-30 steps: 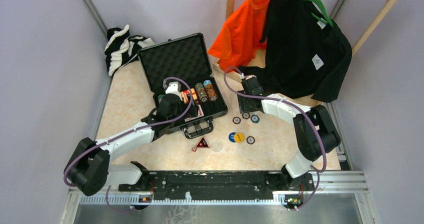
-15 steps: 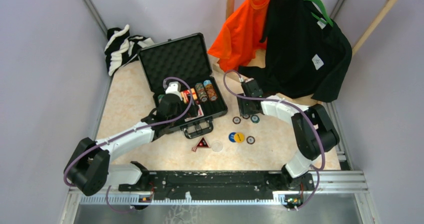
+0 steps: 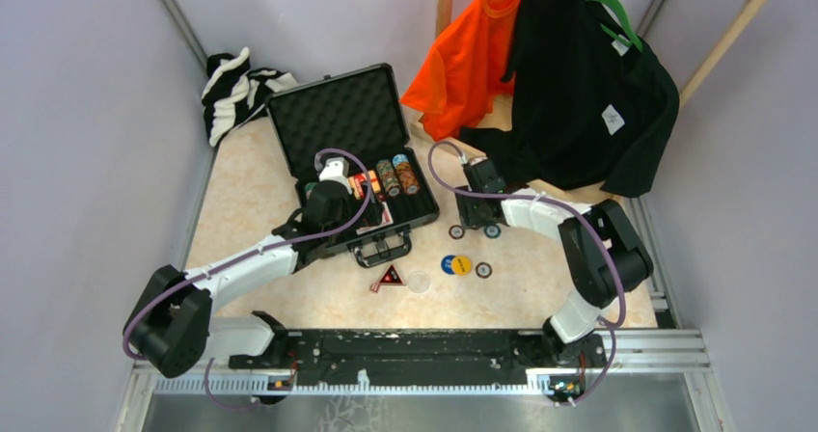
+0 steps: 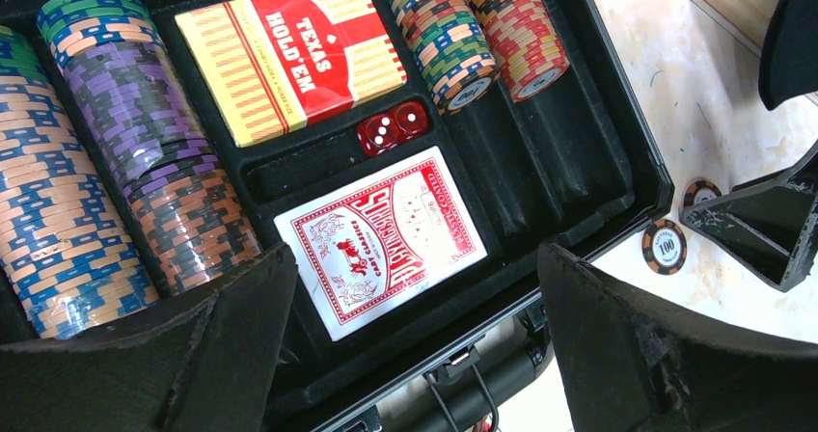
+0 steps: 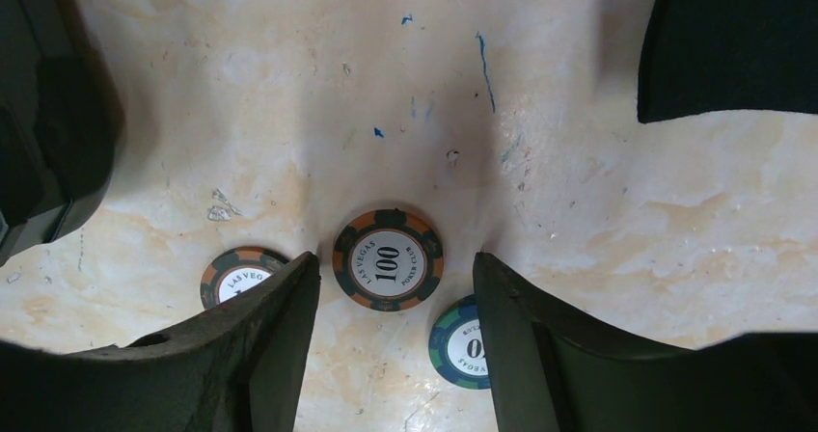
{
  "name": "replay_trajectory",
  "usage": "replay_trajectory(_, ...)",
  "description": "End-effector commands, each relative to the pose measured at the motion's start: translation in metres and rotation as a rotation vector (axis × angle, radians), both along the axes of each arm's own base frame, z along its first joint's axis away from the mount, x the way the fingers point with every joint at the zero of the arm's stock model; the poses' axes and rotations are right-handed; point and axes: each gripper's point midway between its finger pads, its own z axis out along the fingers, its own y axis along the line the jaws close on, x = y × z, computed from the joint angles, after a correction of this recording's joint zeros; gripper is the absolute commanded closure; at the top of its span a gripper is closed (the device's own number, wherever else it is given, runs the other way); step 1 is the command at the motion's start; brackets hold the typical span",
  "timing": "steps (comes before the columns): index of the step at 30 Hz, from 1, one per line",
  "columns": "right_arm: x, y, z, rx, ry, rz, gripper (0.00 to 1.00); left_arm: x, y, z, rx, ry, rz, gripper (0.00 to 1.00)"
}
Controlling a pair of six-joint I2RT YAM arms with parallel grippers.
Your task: Pack up texas hold em set
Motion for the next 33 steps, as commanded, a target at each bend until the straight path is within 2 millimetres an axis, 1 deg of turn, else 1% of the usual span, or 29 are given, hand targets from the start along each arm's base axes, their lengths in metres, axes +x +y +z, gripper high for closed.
replay_trajectory(1,-0.001,0.005,-0.007,0.007,-0.005,0.012,0.43,0.002,-0.002,0.008,-0.01,-0.019,-0.001,0.0)
replay_trajectory(5,-0.001,0.006,-0.007,0.007,-0.005,0.015,0.52,0.002,-0.002,0.008,-0.008,-0.018,0.001,0.0)
replay_trajectory(12,0.0,0.006,-0.005,0.002,-0.009,0.017,0.64,0.003,-0.002,0.009,-0.007,-0.02,0.002,0.0)
replay_trajectory(16,0.0,0.008,-0.002,-0.004,-0.014,0.021,0.65,0.003,-0.001,0.008,-0.005,-0.02,0.003,0.0)
replay_trajectory(22,0.006,0.015,0.022,-0.012,-0.058,0.034,0.65,0.003,-0.002,0.009,-0.008,-0.022,0.002,0.0)
replay_trajectory(25,0.008,0.019,0.03,-0.009,-0.071,0.04,0.64,0.002,-0.002,0.01,-0.008,-0.022,0.0,0.0)
replay_trajectory(28,0.007,0.024,0.036,-0.009,-0.082,0.049,0.64,0.002,-0.001,0.011,-0.01,-0.025,0.002,0.0)
replay_trajectory(33,0.006,0.032,0.041,-0.007,-0.091,0.062,0.64,0.001,-0.002,0.012,-0.014,-0.025,-0.002,0.0)
